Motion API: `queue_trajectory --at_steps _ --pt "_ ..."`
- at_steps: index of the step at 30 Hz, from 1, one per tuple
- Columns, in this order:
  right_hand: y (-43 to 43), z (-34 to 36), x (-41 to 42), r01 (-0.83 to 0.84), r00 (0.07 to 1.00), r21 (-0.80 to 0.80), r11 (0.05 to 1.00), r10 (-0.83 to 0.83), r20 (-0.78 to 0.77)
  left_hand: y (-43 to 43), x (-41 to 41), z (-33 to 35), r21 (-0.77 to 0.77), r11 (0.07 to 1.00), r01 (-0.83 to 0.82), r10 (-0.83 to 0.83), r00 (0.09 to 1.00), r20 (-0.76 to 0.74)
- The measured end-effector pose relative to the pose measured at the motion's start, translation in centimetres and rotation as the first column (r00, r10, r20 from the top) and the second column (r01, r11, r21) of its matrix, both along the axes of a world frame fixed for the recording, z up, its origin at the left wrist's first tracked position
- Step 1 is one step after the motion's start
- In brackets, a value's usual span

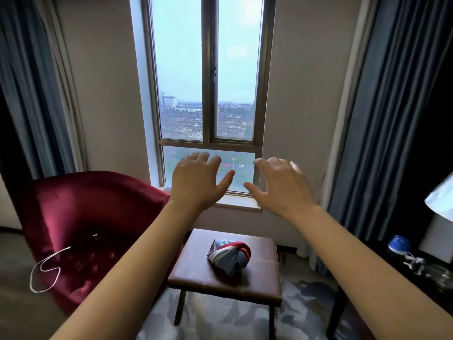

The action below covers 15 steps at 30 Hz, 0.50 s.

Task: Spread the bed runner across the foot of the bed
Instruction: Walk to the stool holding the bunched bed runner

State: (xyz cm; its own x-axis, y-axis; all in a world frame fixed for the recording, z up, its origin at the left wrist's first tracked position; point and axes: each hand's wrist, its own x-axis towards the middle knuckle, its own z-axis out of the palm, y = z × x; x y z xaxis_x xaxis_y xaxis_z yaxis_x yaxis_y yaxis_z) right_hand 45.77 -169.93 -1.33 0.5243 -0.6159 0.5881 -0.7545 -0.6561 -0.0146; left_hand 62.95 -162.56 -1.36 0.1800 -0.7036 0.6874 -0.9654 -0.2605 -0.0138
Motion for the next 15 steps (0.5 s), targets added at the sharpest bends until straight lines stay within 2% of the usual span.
queue_trajectory --at_steps 8,10,15 --pt "-12.4 -1.1 6.0 0.020 1.000 -0.008 1.000 -0.020 0.004 -12.5 6.0 -1.4 -0.011 0.999 0.035 -0.035 0.999 0.003" --pt "-18.1 -1.1 8.9 0.035 0.999 -0.007 0.999 -0.035 0.009 -18.3 8.9 -1.4 -0.006 0.999 0.032 -0.032 0.999 -0.013" --pt "-24.4 -1.4 11.7 0.033 0.999 0.005 0.999 -0.033 -0.020 -24.8 11.9 -1.9 0.015 0.998 0.057 -0.057 0.998 -0.009"
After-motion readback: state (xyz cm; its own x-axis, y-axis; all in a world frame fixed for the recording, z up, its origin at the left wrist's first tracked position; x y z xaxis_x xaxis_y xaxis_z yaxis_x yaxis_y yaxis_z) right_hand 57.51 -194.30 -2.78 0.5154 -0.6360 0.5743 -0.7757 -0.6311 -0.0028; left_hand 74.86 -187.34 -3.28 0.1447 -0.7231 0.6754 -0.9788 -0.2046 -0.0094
